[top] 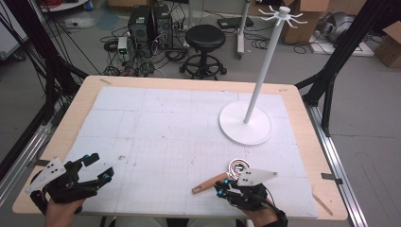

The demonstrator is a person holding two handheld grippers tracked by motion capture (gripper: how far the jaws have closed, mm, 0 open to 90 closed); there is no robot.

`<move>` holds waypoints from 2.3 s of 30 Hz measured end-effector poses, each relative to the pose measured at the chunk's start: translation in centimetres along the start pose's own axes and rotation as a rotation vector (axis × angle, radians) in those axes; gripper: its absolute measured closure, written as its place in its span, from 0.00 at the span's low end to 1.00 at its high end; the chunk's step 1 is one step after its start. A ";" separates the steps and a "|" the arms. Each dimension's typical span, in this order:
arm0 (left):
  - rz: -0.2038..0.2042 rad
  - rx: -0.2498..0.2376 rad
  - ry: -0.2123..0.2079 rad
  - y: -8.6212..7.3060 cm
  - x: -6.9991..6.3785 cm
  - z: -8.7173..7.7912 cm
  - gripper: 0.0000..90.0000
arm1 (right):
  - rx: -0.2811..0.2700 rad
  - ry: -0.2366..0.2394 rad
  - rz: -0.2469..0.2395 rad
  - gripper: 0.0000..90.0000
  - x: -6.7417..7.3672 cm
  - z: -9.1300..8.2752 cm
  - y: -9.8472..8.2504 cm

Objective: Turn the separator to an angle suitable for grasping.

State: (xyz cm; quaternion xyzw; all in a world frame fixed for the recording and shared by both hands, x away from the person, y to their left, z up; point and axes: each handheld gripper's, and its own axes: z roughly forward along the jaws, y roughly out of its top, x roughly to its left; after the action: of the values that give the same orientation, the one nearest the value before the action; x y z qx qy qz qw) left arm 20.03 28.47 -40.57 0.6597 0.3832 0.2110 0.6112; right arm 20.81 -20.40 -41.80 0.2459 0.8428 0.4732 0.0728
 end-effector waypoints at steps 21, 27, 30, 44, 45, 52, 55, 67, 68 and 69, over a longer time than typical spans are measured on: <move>-0.018 -0.001 0.005 0.1 0.3 -0.2 0.24 | 0.201 -0.151 -0.067 0.99 0.1 7.4 1.9; -0.019 -0.003 0.008 0.1 0.3 -0.3 0.24 | 0.215 -0.254 -0.017 0.99 -1.7 8.2 2.9; -0.024 -0.006 0.012 0.0 0.3 -0.3 0.24 | 0.198 -0.252 0.021 0.99 -2.3 8.0 2.9; -0.019 0.007 0.010 0.0 0.3 -0.2 0.24 | 0.157 -0.403 0.190 0.99 -9.3 4.2 3.5; -0.020 0.008 0.008 0.0 0.3 -0.2 0.24 | 0.196 -0.380 0.198 0.99 -9.6 4.6 3.2; -0.027 0.009 0.008 0.0 0.4 -0.3 0.24 | 0.259 -0.327 0.202 0.99 -9.8 4.1 2.0; -0.023 0.011 0.009 0.0 0.3 -0.2 0.24 | 0.281 -0.319 0.176 1.00 -9.5 3.2 1.6; -0.026 0.016 0.013 0.0 0.2 -0.1 0.24 | 0.327 -0.301 0.186 1.00 -7.6 -1.5 -1.3; -0.025 0.016 0.015 0.0 0.2 -0.1 0.24 | 0.322 -0.296 0.186 1.00 -7.4 -1.9 -1.6; -0.026 0.017 0.015 -0.1 0.2 -0.1 0.24 | 0.314 -0.279 0.197 1.00 -7.1 -2.2 -1.9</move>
State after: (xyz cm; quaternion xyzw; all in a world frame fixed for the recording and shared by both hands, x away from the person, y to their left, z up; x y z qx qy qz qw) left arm 20.08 28.70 -40.66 0.6582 0.3981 0.2046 0.6053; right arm 25.49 -26.33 -42.97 0.3982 0.8599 0.3024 0.1028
